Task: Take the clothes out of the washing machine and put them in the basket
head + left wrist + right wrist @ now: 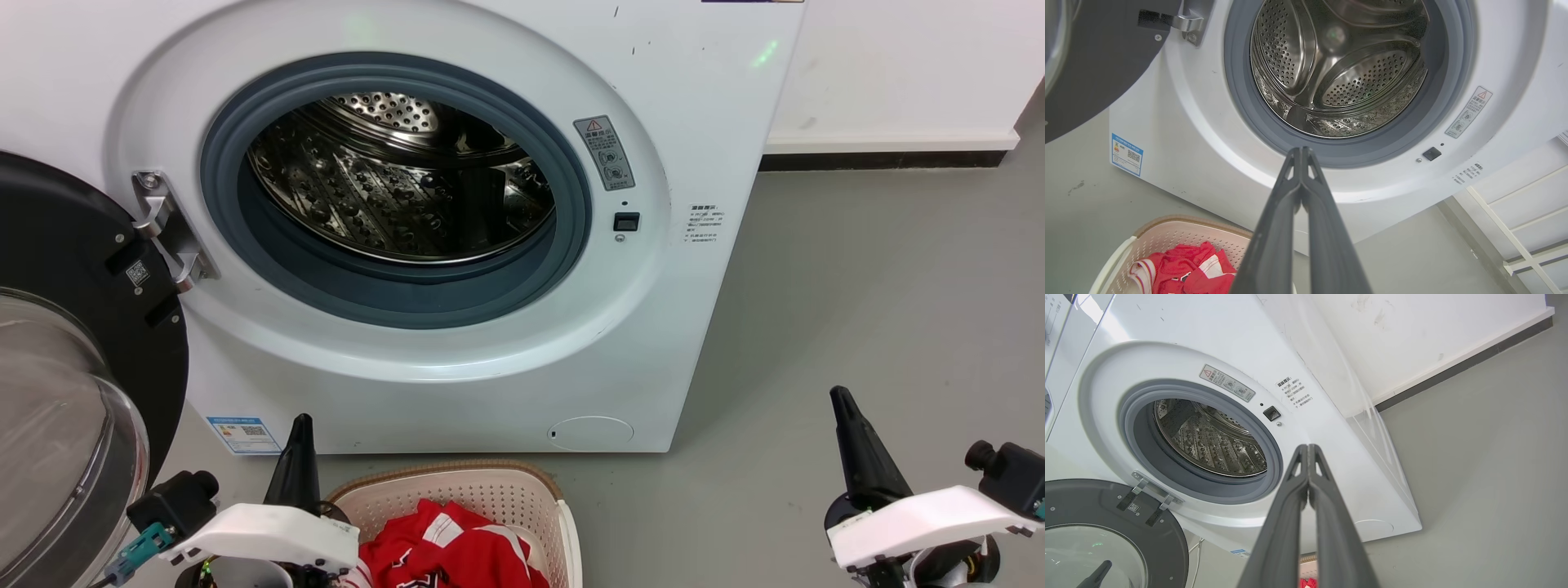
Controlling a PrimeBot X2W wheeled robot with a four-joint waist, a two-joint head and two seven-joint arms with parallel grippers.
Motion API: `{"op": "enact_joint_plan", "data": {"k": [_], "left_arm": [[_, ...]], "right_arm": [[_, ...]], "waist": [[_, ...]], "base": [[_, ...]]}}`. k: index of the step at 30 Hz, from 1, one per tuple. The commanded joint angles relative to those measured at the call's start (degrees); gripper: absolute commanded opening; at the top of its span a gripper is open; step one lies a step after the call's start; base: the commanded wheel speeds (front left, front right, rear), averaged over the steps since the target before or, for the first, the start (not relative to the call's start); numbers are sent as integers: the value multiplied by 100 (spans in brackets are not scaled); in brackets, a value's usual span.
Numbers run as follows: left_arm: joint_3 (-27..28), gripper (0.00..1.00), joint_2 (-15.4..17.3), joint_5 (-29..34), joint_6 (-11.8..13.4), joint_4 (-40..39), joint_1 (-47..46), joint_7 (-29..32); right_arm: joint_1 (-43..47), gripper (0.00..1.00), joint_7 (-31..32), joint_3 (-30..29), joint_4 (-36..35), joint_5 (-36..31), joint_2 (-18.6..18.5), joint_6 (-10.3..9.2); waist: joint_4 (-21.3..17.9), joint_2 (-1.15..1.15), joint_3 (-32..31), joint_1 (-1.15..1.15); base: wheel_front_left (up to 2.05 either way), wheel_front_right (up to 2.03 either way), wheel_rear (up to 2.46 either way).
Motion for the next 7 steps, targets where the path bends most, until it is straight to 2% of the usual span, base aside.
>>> {"op": "enact_joint_plan", "data": {"k": [1, 7], "left_arm": [[48, 0, 10, -192, -48, -46, -150, 43], [134, 0, 4, -843, -132, 10, -204, 204]], "right_arm": [[-158, 0, 28, -16, -30, 215, -46, 0], [-219, 0, 100, -55, 73, 899, -62, 0]], "waist": [[2, 0, 0, -1], [13, 0, -2, -1]], "base": [[0, 0, 0], [0, 0, 0]]}}
